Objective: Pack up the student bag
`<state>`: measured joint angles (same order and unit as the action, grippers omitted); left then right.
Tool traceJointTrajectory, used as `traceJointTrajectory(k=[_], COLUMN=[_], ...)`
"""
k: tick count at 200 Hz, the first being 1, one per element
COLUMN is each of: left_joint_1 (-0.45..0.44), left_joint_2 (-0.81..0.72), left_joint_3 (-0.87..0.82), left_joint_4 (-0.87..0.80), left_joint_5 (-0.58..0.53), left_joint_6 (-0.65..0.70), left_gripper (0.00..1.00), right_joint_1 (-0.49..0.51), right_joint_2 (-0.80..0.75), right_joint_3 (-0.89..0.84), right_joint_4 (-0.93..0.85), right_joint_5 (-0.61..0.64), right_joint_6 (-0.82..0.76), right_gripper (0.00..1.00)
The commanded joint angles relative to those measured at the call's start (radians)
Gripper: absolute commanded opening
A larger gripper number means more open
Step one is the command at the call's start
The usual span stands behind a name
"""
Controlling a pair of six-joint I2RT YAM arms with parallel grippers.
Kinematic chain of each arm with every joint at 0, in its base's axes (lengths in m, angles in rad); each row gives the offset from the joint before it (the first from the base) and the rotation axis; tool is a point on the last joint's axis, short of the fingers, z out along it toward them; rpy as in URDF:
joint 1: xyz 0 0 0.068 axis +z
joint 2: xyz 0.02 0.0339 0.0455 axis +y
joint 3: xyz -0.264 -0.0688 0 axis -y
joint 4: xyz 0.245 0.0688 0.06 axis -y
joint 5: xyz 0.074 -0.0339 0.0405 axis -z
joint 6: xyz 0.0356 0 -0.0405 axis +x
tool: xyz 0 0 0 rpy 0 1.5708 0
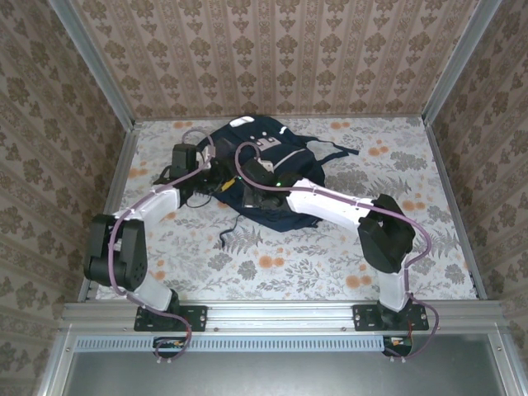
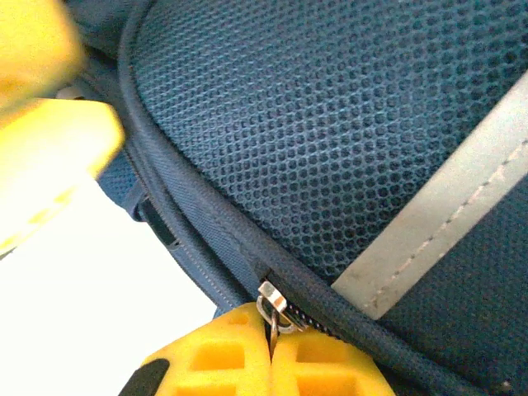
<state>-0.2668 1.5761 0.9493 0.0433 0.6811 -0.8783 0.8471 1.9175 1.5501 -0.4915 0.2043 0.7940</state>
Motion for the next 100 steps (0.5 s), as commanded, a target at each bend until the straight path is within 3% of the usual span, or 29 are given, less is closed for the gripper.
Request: traceJointTrajectory(k=[1, 57, 100], left_joint_1=[-0.013, -0.032, -0.034], left_joint_2=[0.032, 0.080, 0.087], left_joint_3=[0.034, 0.082, 0.098], left_joint_4=[0.048, 0.004, -0.044], left_joint_5=[0.038, 0.042, -0.008], left_joint_6=[-0.028, -0.010, 0.011], left_gripper=[0.58, 0.46, 0.19], right_joint_1=[-0.011, -0.023, -0.023], right_joint_2=[-0.055, -0.057, -0.065], right_joint_3=[-0.036, -0.046, -0.044], right_joint_4=[0.060, 0.070, 0.004], right_joint_5=[-0.108, -0.172, -0.109], right_joint_6=[-0.074, -0.090, -0.095], right_gripper=[0.00, 0.00, 0.00])
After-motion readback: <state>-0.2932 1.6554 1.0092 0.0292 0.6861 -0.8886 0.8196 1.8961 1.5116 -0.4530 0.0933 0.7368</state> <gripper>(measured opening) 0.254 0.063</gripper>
